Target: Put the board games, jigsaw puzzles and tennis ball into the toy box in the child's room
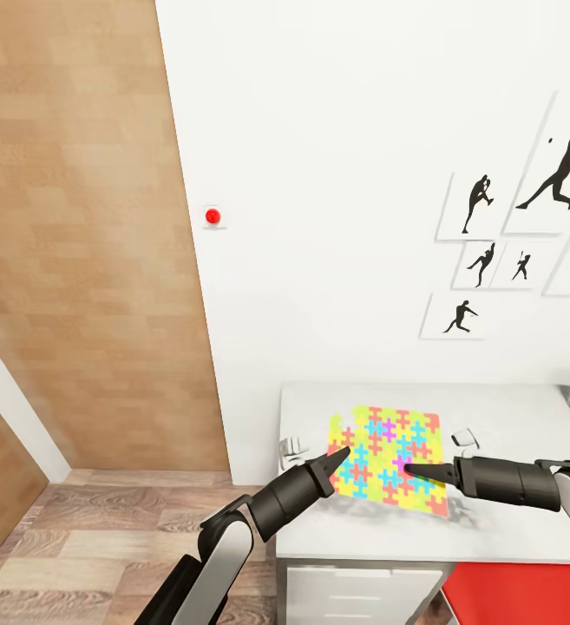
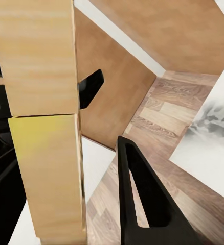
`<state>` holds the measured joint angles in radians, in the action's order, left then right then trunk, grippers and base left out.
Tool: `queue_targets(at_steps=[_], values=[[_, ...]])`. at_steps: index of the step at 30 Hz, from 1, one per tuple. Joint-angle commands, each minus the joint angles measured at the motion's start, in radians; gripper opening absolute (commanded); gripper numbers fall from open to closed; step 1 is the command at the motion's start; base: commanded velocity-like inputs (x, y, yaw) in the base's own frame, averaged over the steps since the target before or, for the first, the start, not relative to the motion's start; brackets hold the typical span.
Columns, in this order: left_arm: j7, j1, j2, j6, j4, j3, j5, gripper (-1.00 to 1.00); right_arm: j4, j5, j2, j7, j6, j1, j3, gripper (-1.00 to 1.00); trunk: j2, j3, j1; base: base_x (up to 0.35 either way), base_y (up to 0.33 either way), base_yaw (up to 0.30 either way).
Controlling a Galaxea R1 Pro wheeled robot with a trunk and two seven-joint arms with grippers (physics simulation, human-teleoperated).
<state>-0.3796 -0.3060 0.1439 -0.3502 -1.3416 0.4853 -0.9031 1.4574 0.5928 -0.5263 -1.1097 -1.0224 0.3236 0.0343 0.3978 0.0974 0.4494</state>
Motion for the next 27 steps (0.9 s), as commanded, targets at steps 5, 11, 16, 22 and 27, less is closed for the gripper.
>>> queue_targets(at_steps=[5,11,16,22,27], values=[[0.01,-0.001,0.0,-0.004,0.001,-0.004,0.0,-1.0,0.0,0.027,0.0,-0.009,-0.025,0.001,0.0,-1.0,0.002,0.002,0.001,0.0,0.0,0.0],[0.01,-0.001,0.0,-0.004,0.001,-0.004,0.0,-1.0,-0.001,0.027,0.0,-0.01,-0.025,0.002,0.001,-1.0,0.002,0.002,0.001,0.0,0.0,0.0],[0.01,-0.001,0.0,-0.004,0.001,-0.004,0.0,-1.0,-0.001,0.027,0.0,-0.01,-0.025,0.002,0.001,-1.0,0.002,0.002,0.001,0.0,0.0,0.0],[0.01,-0.001,0.0,-0.004,0.001,-0.004,0.0,-1.0,-0.001,0.027,0.0,-0.01,-0.025,0.002,0.002,-1.0,0.002,0.002,0.001,0.0,0.0,0.0],[0.01,-0.001,0.0,-0.004,0.001,-0.004,0.0,-1.0,-0.001,0.027,0.0,-0.01,-0.025,0.002,0.002,-1.0,0.002,0.002,0.001,0.0,0.0,0.0]])
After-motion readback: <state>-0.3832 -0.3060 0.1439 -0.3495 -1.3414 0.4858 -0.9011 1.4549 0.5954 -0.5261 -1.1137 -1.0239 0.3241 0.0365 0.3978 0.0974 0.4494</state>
